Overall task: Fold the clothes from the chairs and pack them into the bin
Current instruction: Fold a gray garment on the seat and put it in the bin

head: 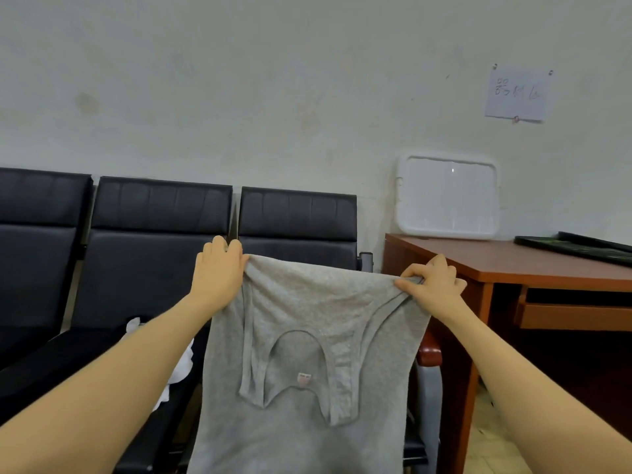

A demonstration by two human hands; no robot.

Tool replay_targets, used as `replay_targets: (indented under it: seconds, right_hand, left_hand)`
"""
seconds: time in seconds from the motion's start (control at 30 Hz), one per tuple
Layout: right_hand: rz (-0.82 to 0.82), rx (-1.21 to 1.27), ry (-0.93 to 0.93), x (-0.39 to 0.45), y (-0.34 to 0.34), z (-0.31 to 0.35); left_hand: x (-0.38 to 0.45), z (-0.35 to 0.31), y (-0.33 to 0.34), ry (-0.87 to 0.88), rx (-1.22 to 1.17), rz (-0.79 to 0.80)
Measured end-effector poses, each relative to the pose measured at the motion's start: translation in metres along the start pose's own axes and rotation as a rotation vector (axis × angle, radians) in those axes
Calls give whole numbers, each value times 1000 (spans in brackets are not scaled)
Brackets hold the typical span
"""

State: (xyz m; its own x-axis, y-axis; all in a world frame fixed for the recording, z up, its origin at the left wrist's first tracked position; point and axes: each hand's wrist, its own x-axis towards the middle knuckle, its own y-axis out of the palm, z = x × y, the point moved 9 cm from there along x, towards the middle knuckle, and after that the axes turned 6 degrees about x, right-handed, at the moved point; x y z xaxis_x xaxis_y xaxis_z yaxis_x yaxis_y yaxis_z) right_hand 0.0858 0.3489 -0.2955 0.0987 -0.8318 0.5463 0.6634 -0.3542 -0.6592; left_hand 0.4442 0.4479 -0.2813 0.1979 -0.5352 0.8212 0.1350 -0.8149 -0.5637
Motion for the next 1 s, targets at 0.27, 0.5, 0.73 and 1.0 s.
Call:
replay_targets:
  seconds: [0.27,0.5,0.73,1.0]
  right_hand:
    - [-144,-46,-111,-5,8,4]
    - [-45,52,-68,-19,24,-6]
    - [-99,48,-36,-39,24,-14]
    - [-74,107,-12,-40,75,-33]
  left_hand:
    - [-18,8,19,-120,-235,145]
    - [-40,7,30,-2,-364,252]
    - [-64,12,18,-53,-505,126]
    - [-88,30,66,-122,-435,137]
